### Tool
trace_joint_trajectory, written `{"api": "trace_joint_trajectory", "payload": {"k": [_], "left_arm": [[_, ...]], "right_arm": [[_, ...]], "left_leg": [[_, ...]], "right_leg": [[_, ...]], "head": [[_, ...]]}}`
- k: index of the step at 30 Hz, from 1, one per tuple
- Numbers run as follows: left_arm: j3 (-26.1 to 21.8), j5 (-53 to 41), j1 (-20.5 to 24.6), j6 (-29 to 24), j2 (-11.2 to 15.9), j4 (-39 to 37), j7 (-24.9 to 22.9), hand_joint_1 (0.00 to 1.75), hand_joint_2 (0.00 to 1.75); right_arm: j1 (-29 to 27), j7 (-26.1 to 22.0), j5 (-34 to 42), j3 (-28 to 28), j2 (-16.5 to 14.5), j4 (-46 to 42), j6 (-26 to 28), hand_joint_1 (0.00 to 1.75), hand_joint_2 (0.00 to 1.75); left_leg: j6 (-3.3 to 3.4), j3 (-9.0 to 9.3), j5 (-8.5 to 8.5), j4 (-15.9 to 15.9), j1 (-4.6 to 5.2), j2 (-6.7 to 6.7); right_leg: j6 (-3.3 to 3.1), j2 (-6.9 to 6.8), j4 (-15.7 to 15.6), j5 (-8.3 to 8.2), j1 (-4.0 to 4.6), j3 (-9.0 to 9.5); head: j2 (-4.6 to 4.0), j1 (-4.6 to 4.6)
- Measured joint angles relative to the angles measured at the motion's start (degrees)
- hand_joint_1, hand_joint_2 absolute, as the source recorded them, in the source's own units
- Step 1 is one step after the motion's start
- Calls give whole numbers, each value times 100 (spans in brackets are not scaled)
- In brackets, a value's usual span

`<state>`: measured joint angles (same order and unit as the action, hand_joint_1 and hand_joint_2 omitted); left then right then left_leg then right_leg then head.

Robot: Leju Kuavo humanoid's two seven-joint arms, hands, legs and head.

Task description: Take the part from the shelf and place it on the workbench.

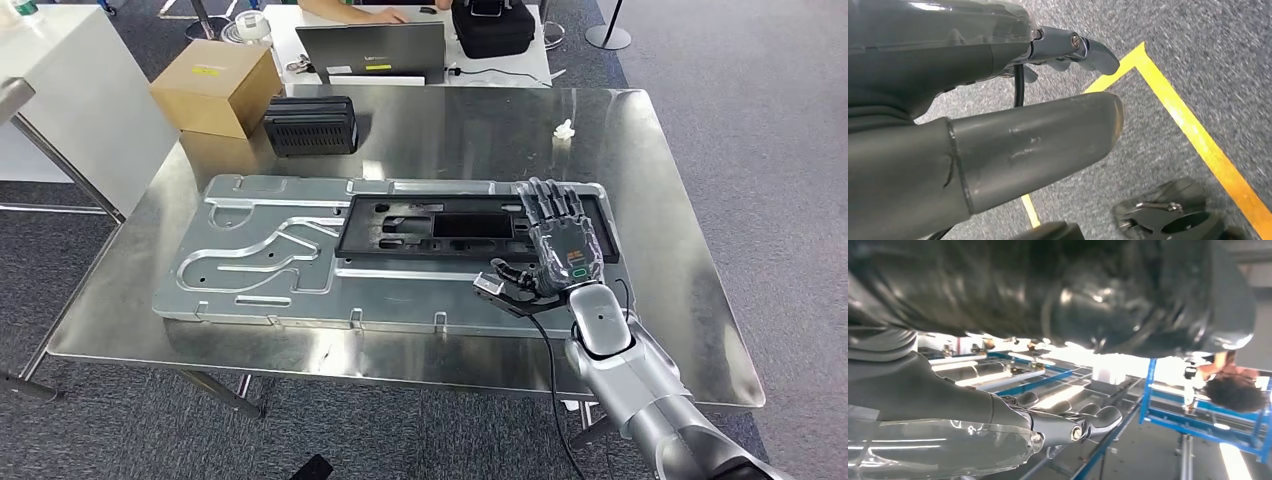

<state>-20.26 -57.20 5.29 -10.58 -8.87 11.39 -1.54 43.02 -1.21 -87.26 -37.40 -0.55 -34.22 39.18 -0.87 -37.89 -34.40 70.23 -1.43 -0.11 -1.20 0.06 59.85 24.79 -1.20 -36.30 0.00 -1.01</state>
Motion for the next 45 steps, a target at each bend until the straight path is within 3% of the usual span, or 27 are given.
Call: {"api": "trace_joint_trajectory", "payload": {"k": [1,3,5,7,8,11,13,15,16,17,19,20,22,23,25,27,30,31,32,34,36,38,39,41,42,43,45], "left_arm": [[0,0,0,2,2,0,6,0,0],[0,0,-2,5,5,0,14,0,0],[-1,0,3,7,15,1,15,0,0],[-2,-1,10,7,33,2,19,0,0],[-2,-2,13,7,40,2,21,0,0],[-3,-4,4,11,42,2,26,0,0],[-5,-7,12,14,41,2,27,0,0],[-7,-11,25,15,39,2,23,0,0],[-8,-15,28,15,36,2,17,0,0],[-8,-17,28,15,32,2,9,0,0],[-9,-20,30,14,20,2,-13,0,0],[-9,-20,33,13,12,2,-22,0,0],[-11,-20,39,10,-1,2,-32,0,0],[-12,-20,43,7,-5,2,-32,0,0],[-14,-20,49,2,-10,2,-35,0,0],[-17,-20,50,-2,-15,2,-42,0,0],[-24,-20,51,-2,-16,2,-48,0,0],[-25,-20,55,-2,-16,2,-48,0,0],[-26,-20,59,-2,-16,2,-48,0,0],[-29,-20,63,-2,-16,2,-48,0,0],[-31,-20,77,-2,-15,3,-48,0,0],[-33,-20,102,-3,-15,5,-45,0,0],[-34,-20,113,-3,-15,7,-42,0,0],[-36,-20,115,-3,-20,7,-36,0,0],[-38,-20,113,-3,-23,7,-34,0,0],[-42,-21,112,-4,-26,7,-32,0,0],[-50,-26,114,-9,-29,7,-31,0,0]], "right_arm": [[-5,-1,-1,0,0,1,-1,0,0],[-11,-2,-2,0,1,1,-1,0,0],[-10,-2,-1,0,1,1,-1,0,0],[-7,-1,-1,0,2,-1,-1,0,0],[-6,-1,-1,0,3,-1,-3,0,0],[-5,-1,-2,0,16,-1,-11,0,0],[-1,-1,-2,0,42,1,-16,0,0],[1,-2,-1,0,56,3,-22,0,0],[-1,-2,-1,0,56,4,-27,0,0],[-5,-2,-1,0,56,7,-36,0,0],[-11,-2,4,0,56,18,-56,0,0],[-11,-1,7,0,56,23,-68,0,0],[-7,0,10,0,50,31,-85,0,0],[-5,1,10,0,48,34,-89,0,0],[-10,1,11,0,44,41,-97,0,0],[-16,1,11,0,37,52,-112,0,0],[-27,8,11,0,10,76,-126,0,0],[-33,13,11,0,5,88,-124,0,0],[-40,16,11,0,3,103,-121,0,0],[-48,22,11,0,2,134,-114,0,0],[-44,22,11,0,1,158,-113,0,0],[-27,22,13,0,-3,171,-112,0,0],[-19,21,15,0,-7,177,-112,0,0],[-11,13,31,0,-11,194,-113,0,0],[-14,9,55,0,-11,205,-112,0,0],[-22,5,84,0,-9,216,-108,0,0],[-63,7,148,0,-7,240,-89,0,0]], "left_leg": [[0,-71,-121,276,2,0],[26,39,-29,304,9,0],[95,477,258,-332,34,1],[151,869,378,-983,78,4],[163,941,380,-1146,102,7],[207,877,531,-1247,107,0],[276,790,698,-1319,74,-22],[311,643,841,-1331,70,-32],[312,554,902,-1319,74,-35],[308,463,957,-1301,77,-37],[294,283,1052,-1246,78,-41],[282,204,1090,-1211,78,-40],[230,87,1160,-1157,93,-34],[197,59,1200,-1147,99,-34],[125,29,1299,-1166,105,-32],[65,-46,1208,-1095,93,-21],[10,-310,417,-306,78,-12],[-1,-380,211,56,77,-12],[-7,-398,138,328,76,-13],[12,-183,349,371,78,-12],[81,380,553,-269,93,-9],[151,887,463,-1021,127,-7],[179,993,401,-1225,149,-6],[250,976,483,-1336,157,-15],[303,943,559,-1367,145,-26],[355,889,651,-1394,129,-40],[414,730,822,-1413,115,-54]], "right_leg": [[-13,-1,4,-38,19,-52],[-17,-2,19,-113,50,-156],[-3,-1,38,-187,64,-246],[44,-2,40,-269,72,-304],[79,-3,28,-316,67,-314],[195,10,-30,-421,60,-332],[251,28,197,-107,65,-435],[279,27,822,485,55,-593],[288,24,1155,668,50,-642],[294,23,1387,713,47,-636],[285,22,1315,487,44,-369],[269,21,1016,368,44,-107],[216,26,282,379,68,412],[189,29,39,434,83,550],[124,31,-94,434,99,559],[34,11,-120,318,77,467],[-71,-6,-132,109,63,239],[-79,-7,-125,43,69,150],[-79,-10,-117,-22,76,61],[-68,-14,-97,-150,91,-120],[-44,-11,-78,-274,107,-270],[8,-13,-79,-393,117,-348],[44,-16,-95,-453,112,-360],[122,-13,-138,-547,93,-369],[154,-6,-105,-482,90,-398],[181,1,18,-298,88,-450],[225,6,576,321,75,-597]], "head": [[0,1],[0,1],[0,2],[0,-1],[0,1],[0,5],[0,-5],[0,-15],[0,-14],[0,-15],[0,-14],[0,-14],[0,-9],[0,-9],[0,-5],[0,-3],[0,14],[0,17],[0,16],[0,16],[0,17],[0,12],[0,15],[0,27],[0,32],[0,28],[0,12]]}}
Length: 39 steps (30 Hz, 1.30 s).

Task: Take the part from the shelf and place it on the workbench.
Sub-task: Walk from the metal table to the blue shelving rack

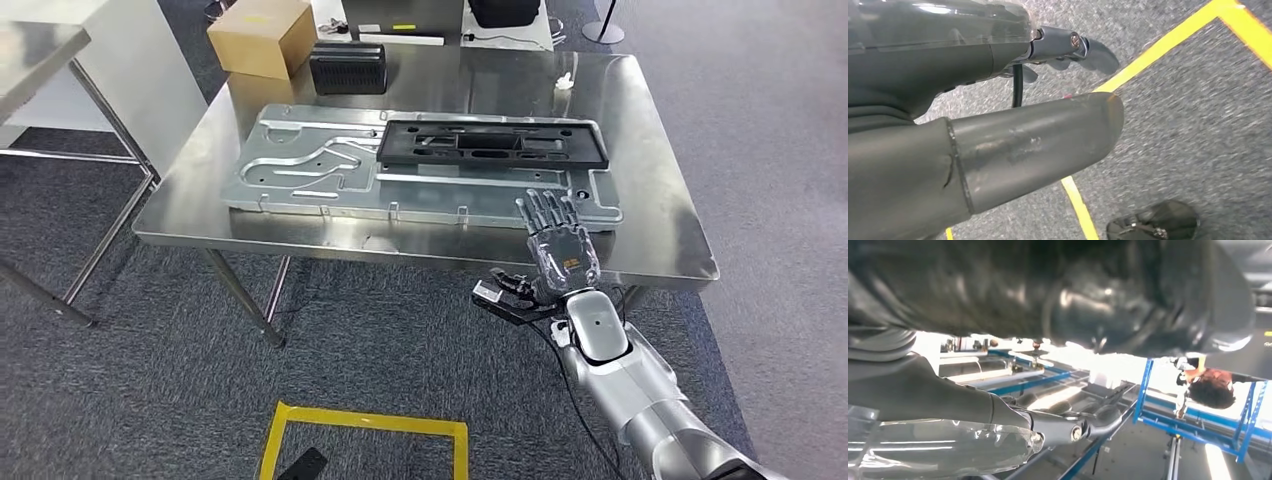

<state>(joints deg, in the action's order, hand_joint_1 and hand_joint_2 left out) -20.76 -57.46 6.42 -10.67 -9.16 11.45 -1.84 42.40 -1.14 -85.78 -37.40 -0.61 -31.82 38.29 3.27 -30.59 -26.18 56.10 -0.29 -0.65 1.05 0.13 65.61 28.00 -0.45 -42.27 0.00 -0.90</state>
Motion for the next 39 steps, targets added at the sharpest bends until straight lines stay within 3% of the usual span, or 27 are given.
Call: {"api": "trace_joint_trajectory", "payload": {"k": [1,2,4,5,6,8,9,11,13,16,17,18,19,20,22,24,25,27,28,29,31,32,33,35,36,37,39], "left_arm": [[-5,-2,-2,-3,-1,0,1,0,0],[-11,-4,-8,-6,-4,0,1,0,0],[-28,-7,-17,-14,-13,0,1,0,0],[-36,-8,-18,-20,-16,0,1,0,0],[-41,-9,-17,-25,-19,0,1,0,0],[-48,-10,-16,-37,-21,0,1,0,0],[-53,-11,-16,-41,-21,0,1,0,0],[-71,-9,-26,-49,-23,-1,1,0,0],[-98,14,-54,-72,-25,-2,7,0,0],[-172,114,-115,-166,-25,-3,61,0,0],[-204,146,-137,-199,-26,-3,85,0,0],[-233,168,-158,-222,-27,-3,103,0,0],[-256,184,-178,-237,-28,-3,114,0,0],[-269,192,-192,-245,-28,-3,119,0,0],[-295,204,-193,-252,-28,-3,122,0,0],[-324,205,-181,-257,-27,-2,125,0,0],[-337,208,-179,-260,-27,-2,126,0,0],[-370,240,-197,-281,-35,-4,136,0,0],[-398,279,-204,-308,-41,-5,146,0,0],[-440,334,-214,-345,-48,-7,159,0,0],[-545,436,-242,-421,-62,-7,176,0,0],[-598,464,-269,-443,-67,-7,176,0,0],[-643,471,-302,-454,-70,-7,173,0,0],[-714,447,-352,-460,-70,-7,165,0,0],[-743,432,-365,-464,-70,-7,164,0,0],[-770,420,-370,-472,-70,-7,167,0,0],[-815,403,-366,-487,-70,-7,180,0,0]], "right_arm": [[-39,4,35,0,-1,10,15,0,0],[-94,7,85,0,-5,22,33,0,0],[-219,0,204,1,-17,46,62,0,0],[-271,-8,250,2,-26,57,71,0,0],[-302,-15,274,2,-36,65,74,0,0],[-336,-10,306,5,-62,75,89,0,0],[-363,-1,343,14,-73,85,104,0,0],[-530,14,517,82,-109,128,134,0,0],[-820,-17,818,243,-178,184,149,0,0],[-1391,-195,1424,666,-291,228,157,0,0],[-1607,-268,1601,850,-325,233,158,0,0],[-1806,-325,1732,1032,-353,236,160,0,0],[-1968,-359,1799,1194,-378,238,161,0,0],[-2086,-380,1820,1324,-400,239,161,0,0],[-2228,-400,1832,1540,-440,238,162,0,0],[-2307,-409,1833,1686,-468,238,164,0,0],[-2335,-414,1840,1728,-476,238,164,0,0],[-2399,-481,2058,1832,-484,314,151,0,0],[-2451,-550,2322,1927,-496,405,118,0,0],[-2537,-628,2729,2089,-510,532,44,0,0],[-2794,-666,3748,2594,-545,836,-278,0,0],[-2965,-577,4287,2922,-553,1000,-532,0,0],[-3144,-361,4809,3292,-557,1170,-844,0,0],[-3512,441,5670,4077,-557,1469,-1410,0,0],[-3672,915,5966,4450,-557,1575,-1592,0,0],[-3798,1305,6136,4764,-558,1645,-1683,0,0],[-3932,1636,6272,5241,-572,1720,-1794,0,0]], "left_leg": [[2,-96,73,10,0,-1],[-7,-196,139,26,0,-1],[-34,-410,255,90,-10,-3],[-54,-516,304,135,-16,-3],[-80,-612,344,187,-20,-1],[-149,-741,415,270,-12,-2],[-187,-769,452,287,-8,-3],[-268,-785,540,267,-22,3],[-330,-856,346,387,-49,21],[-392,-1078,-531,1272,-63,31],[-406,-1118,-695,1627,-64,31],[-410,-1096,-715,1875,-64,31],[-404,-993,-610,1948,-63,32],[-387,-795,-452,1814,-62,33],[-319,-121,-361,1020,-40,41],[-255,393,-524,264,-6,46],[-229,474,-570,95,12,46],[-153,399,-452,23,4,30],[-98,340,-368,-1,-8,17],[-49,269,-276,-27,-22,10],[15,105,-123,-30,-16,23],[23,14,-54,-21,-8,38],[24,-85,9,0,1,49],[8,-290,110,73,16,63],[-9,-384,149,121,22,68],[-32,-467,180,167,34,64],[-90,-566,246,230,53,3]], "right_leg": [[22,-2,365,255,-13,-61],[45,-4,680,366,-26,-80],[78,-8,864,198,-57,98],[86,-10,675,50,-73,324],[86,-10,321,10,-84,620],[56,2,-414,143,-67,1123],[32,9,-625,232,-51,1239],[-45,6,-705,189,-29,1227],[-145,-24,-736,64,-38,1141],[-223,-56,-742,-147,-38,903],[-224,-68,-732,-212,-31,807],[-223,-79,-714,-276,-24,705],[-218,-86,-692,-337,-20,600],[-210,-84,-668,-395,-19,501],[-174,-61,-627,-513,-12,343],[-113,-47,-630,-641,-7,280],[-77,-47,-653,-706,-9,273],[-4,-27,-703,-782,-14,255],[27,-13,-647,-665,-17,220],[54,0,-489,-424,-19,170],[91,2,133,244,-33,59],[106,1,499,454,-34,27],[114,1,787,498,-33,41],[102,1,877,237,-30,291],[80,0,627,103,-26,550],[51,-3,215,87,-14,893],[-5,1,-592,259,25,1438]], "head": [[0,-7],[0,-9],[0,-7],[0,-7],[0,-6],[0,2],[0,4],[0,8],[0,11],[0,29],[0,30],[0,30],[0,30],[0,31],[0,31],[0,26],[0,29],[0,35],[0,35],[0,31],[0,22],[0,19],[0,17],[0,16],[0,16],[0,16],[0,23]]}}
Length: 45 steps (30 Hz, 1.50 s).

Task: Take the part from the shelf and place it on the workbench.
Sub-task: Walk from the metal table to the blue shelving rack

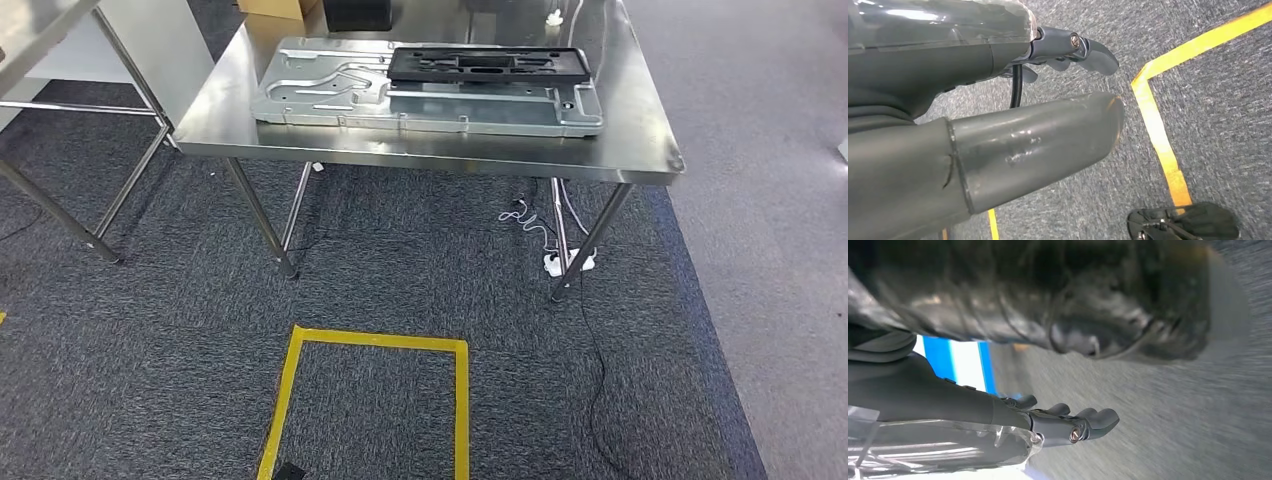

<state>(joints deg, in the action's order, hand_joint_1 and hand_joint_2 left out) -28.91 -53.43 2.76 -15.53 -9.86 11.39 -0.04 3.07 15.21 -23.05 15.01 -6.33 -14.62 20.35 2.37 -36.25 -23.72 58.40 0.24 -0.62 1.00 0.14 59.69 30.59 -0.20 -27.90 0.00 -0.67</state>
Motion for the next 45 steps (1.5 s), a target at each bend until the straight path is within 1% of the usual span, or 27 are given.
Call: {"api": "trace_joint_trajectory", "payload": {"k": [1,3,4,6,8,9,11,13,15,16,18,19,20,23,24,26,27,28,30,32,34,35,38,40,41,42,45], "left_arm": [[-14,-22,12,-3,0,0,4,0,0],[-27,-92,38,7,1,-1,7,0,0],[-27,-129,48,12,1,-1,8,0,0],[-28,-173,46,19,1,-2,16,0,0],[-29,-203,40,21,1,-2,26,0,0],[-30,-213,43,21,1,-2,28,0,0],[-30,-234,57,21,0,-2,27,0,0],[-30,-262,67,21,0,-2,15,0,0],[-30,-287,78,16,0,-1,7,0,0],[-30,-293,82,14,0,0,8,0,0],[-30,-294,79,13,1,-1,10,0,0],[-31,-298,76,15,2,-1,9,0,0],[-31,-304,74,18,3,-2,8,0,0],[-32,-327,71,23,5,-2,7,0,0],[-32,-333,70,23,5,-2,7,0,0],[-32,-350,69,23,4,-2,7,0,0],[-32,-360,68,24,4,-2,9,0,0],[-32,-368,68,28,4,-2,14,0,0],[-32,-384,66,43,2,-2,27,0,0],[-32,-403,66,52,0,-2,28,0,0],[-32,-414,66,56,1,-2,12,0,0],[-32,-414,63,60,1,-2,3,0,0],[-32,-414,53,67,2,-2,-10,0,0],[-32,-414,46,71,2,-2,-14,0,0],[-32,-414,43,75,2,-2,-15,0,0],[-32,-414,43,80,2,-2,-15,0,0],[-32,-414,40,85,2,-2,-21,0,0]], "right_arm": [[-25,-24,31,187,-16,30,-55,0,0],[-50,-267,67,486,-73,91,-158,0,0],[-55,-458,56,600,-100,116,-196,0,0],[-50,-881,-26,727,-146,151,-273,0,0],[-32,-1184,-132,779,-166,173,-323,0,0],[-21,-1251,-173,794,-172,186,-335,0,0],[-4,-1185,-239,813,-179,215,-343,0,0],[11,-949,-279,824,-199,246,-344,0,0],[13,-712,-295,836,-233,270,-342,0,0],[11,-635,-304,844,-248,281,-341,0,0],[-1,-550,-321,867,-271,310,-341,0,0],[-9,-537,-328,882,-276,322,-341,0,0],[-17,-538,-334,898,-281,330,-341,0,0],[-30,-590,-349,918,-290,342,-343,0,0],[-31,-615,-355,918,-292,346,-344,0,0],[-30,-668,-381,918,-293,349,-345,0,0],[-29,-696,-403,918,-293,349,-346,0,0],[-27,-718,-426,918,-293,349,-348,0,0],[-20,-744,-454,918,-293,350,-353,0,0],[-15,-751,-434,922,-297,351,-357,0,0],[-14,-744,-386,938,-315,353,-359,0,0],[-13,-738,-365,950,-325,355,-361,0,0],[-26,-724,-337,971,-336,360,-365,0,0],[-36,-721,-336,974,-335,363,-369,0,0],[-36,-721,-336,976,-338,365,-372,0,0],[-35,-720,-336,978,-343,366,-374,0,0],[-21,-717,-341,996,-360,367,-371,0,0]], "left_leg": [[-30,-24,47,6,4,-40],[-89,-50,118,6,1,-74],[-119,-85,31,61,-5,-53],[-179,-205,-475,444,-31,-3],[-227,-325,-1037,1130,-52,13],[-242,-331,-1134,1427,-58,13],[-251,-132,-895,1568,-67,13],[-226,433,-630,1002,-73,18],[-181,1082,-759,106,-56,26],[-159,1258,-854,-182,-40,29],[-98,1275,-853,-365,-34,18],[-52,1226,-784,-374,-42,4],[-1,1164,-712,-387,-52,-12],[97,906,-511,-359,-39,-35],[104,804,-449,-331,-30,-38],[95,593,-346,-260,-21,-40],[85,488,-306,-220,-21,-38],[72,404,-274,-182,-21,-35],[29,299,-220,-110,-5,-34],[-33,255,-159,-79,3,-54],[-103,215,-156,-48,1,-65],[-135,173,-257,52,-1,-49],[-217,-157,-906,981,-37,9],[-253,-310,-1111,1541,-67,12],[-265,-238,-1046,1523,-81,14],[-273,-50,-898,1274,-97,29],[-261,618,-586,207,-138,360]], "right_leg": [[-26,4,-221,69,23,123],[-91,-8,-306,3,21,65],[-141,-25,-319,-57,6,6],[-227,-57,-334,-197,-19,-137],[-253,-65,-318,-340,-15,-319],[-248,-73,-300,-411,-13,-419],[-229,-92,-241,-541,-14,-635],[-194,-97,-172,-656,-13,-829],[-138,-99,-117,-760,-1,-946],[-108,-104,-112,-819,-1,-975],[-43,-101,-135,-938,-11,-1015],[-13,-84,-114,-895,-15,-1042],[14,-66,-10,-733,-19,-1089],[72,-39,939,137,-38,-1324],[88,-37,1294,265,-44,-1371],[98,-37,1559,90,-51,-1255],[85,-37,1391,-91,-52,-1043],[57,-36,1054,-201,-47,-743],[-14,-38,162,-125,-21,-95],[-59,-37,-338,51,6,194],[-112,-19,-430,26,-23,182],[-149,-8,-450,-13,-42,158],[-213,26,-435,-113,-61,34],[-201,92,-377,-158,-62,-76],[-189,141,-343,-174,-67,-125],[-176,196,-305,-185,-76,-167],[-101,372,-171,-201,-97,-296]], "head": [[0,2],[0,0],[0,-3],[0,1],[0,9],[0,9],[0,9],[0,11],[0,8],[0,7],[0,5],[0,4],[0,0],[0,-8],[0,-7],[0,-6],[0,-5],[0,-5],[0,-2],[0,-1],[0,1],[0,6],[0,15],[0,15],[0,15],[0,16],[0,15]]}}
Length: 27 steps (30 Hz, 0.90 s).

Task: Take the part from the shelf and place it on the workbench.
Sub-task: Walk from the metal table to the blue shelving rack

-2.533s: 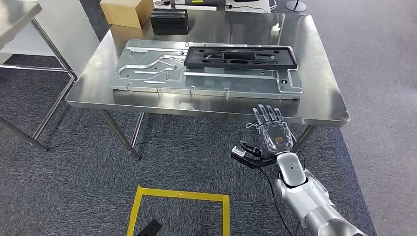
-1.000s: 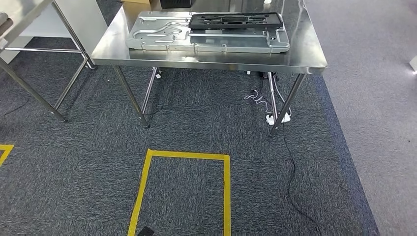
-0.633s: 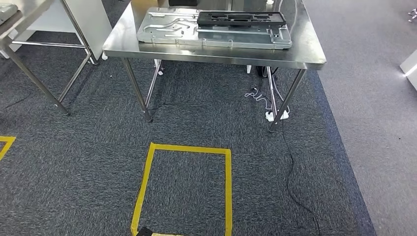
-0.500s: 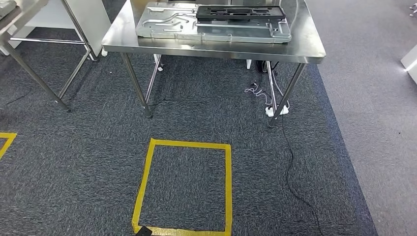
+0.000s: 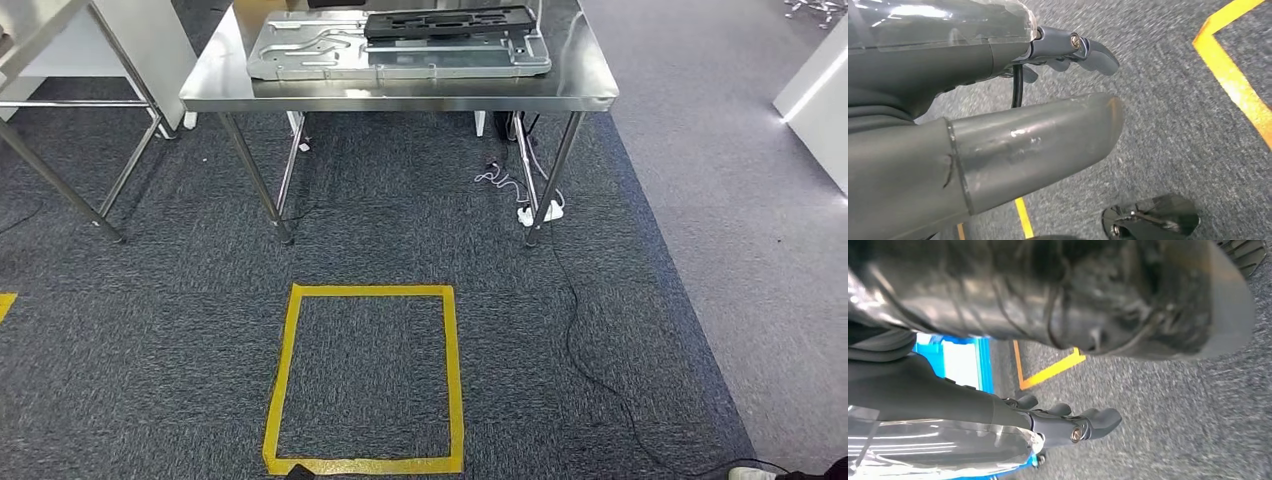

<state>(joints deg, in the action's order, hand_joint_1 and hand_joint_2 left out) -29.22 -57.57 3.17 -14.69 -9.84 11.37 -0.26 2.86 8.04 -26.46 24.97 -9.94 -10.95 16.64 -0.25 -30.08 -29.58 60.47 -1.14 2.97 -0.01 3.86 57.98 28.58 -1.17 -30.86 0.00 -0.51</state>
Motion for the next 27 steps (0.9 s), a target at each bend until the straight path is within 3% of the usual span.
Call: {"api": "trace_joint_trajectory", "payload": {"k": [2,4,6,7,9,10,11,13,15,16,18,19,21,23,25,26,27], "left_arm": [[1,-2,-6,2,1,0,-10,0,0],[1,-7,-4,6,2,0,-18,0,0],[0,-14,2,9,1,0,-18,0,0],[0,-17,1,11,0,0,-17,0,0],[0,-22,-13,12,1,0,-18,0,0],[0,-26,-19,11,1,0,-19,0,0],[0,-31,-21,10,1,0,-20,0,0],[0,-45,-13,9,-1,0,-21,0,0],[0,-59,-9,4,-2,0,-27,0,0],[0,-63,-6,2,-2,0,-33,0,0],[0,-67,7,-2,-5,0,-48,0,0],[0,-68,15,-3,-8,0,-51,0,0],[0,-68,17,-9,-13,0,-58,0,0],[0,-68,-1,-15,-13,0,-75,0,0],[0,-64,-26,-11,-13,0,-101,0,0],[0,-60,-34,-7,-13,0,-114,0,0],[0,-55,-37,-3,-13,0,-127,0,0]], "right_arm": [[3,-4,-7,9,-2,0,5,0,0],[-11,-15,-9,17,-1,0,8,0,0],[-16,-27,-9,25,1,0,8,0,0],[-12,-34,-9,27,2,0,7,0,0],[-5,-45,-9,29,0,0,6,0,0],[-9,-49,-9,31,-1,1,5,0,0],[-15,-50,-9,37,-2,1,5,0,0],[-23,-50,-9,53,-3,2,5,0,0],[-9,-50,-9,66,-2,1,6,0,0],[-2,-50,-9,69,-2,0,7,0,0],[-4,-49,-8,78,-3,1,8,0,0],[-11,-47,-7,83,-6,1,9,0,0],[-13,-39,-5,88,-12,2,10,0,0],[-7,-32,-6,89,-15,2,11,0,0],[-10,-20,-8,90,-15,2,12,0,0],[-16,-11,-12,90,-16,3,12,0,0],[-21,-4,-15,90,-16,3,12,0,0]], "left_leg": [[36,92,-24,-195,6,118],[110,66,8,-235,1,-16],[211,50,60,-285,-8,-162],[248,35,77,-293,-1,-245],[282,-9,93,-287,22,-414],[287,-25,97,-281,31,-499],[289,-36,99,-273,36,-577],[281,-36,94,-254,42,-711],[238,-27,79,-232,66,-825],[209,-24,76,-226,78,-874],[145,-9,89,-237,92,-971],[112,-5,79,-234,89,-980],[54,-79,-97,-45,72,-765],[23,-350,-488,580,52,-455],[12,-646,-742,1252,48,-358],[14,-685,-707,1347,48,-344],[23,-612,-556,1203,48,-328]], "right_leg": [[88,123,49,-37,-1,-86],[166,172,72,-62,-7,-138],[217,-40,336,114,-1,-277],[234,-189,641,295,0,-418],[268,-320,1380,641,-5,-763],[278,-339,1605,697,-10,-855],[280,-355,1616,642,-13,-834],[251,-472,989,293,-4,-453],[180,-711,256,55,48,-61],[145,-787,79,18,74,14],[89,-724,34,-2,97,-17],[57,-668,16,-28,80,-25],[-25,-550,-37,-94,41,-38],[-87,-424,-57,-144,30,-74],[-103,-273,-43,-167,44,-119],[-102,-189,-27,-173,49,-134],[-98,-106,-7,-176,51,-143]], "head": [[0,-3],[0,-5],[0,-17],[0,-22],[0,-28],[0,-28],[0,-28],[0,-29],[0,-26],[0,-25],[0,-21],[0,-22],[0,-14],[0,-5],[0,-4],[0,-4],[0,-4]]}}
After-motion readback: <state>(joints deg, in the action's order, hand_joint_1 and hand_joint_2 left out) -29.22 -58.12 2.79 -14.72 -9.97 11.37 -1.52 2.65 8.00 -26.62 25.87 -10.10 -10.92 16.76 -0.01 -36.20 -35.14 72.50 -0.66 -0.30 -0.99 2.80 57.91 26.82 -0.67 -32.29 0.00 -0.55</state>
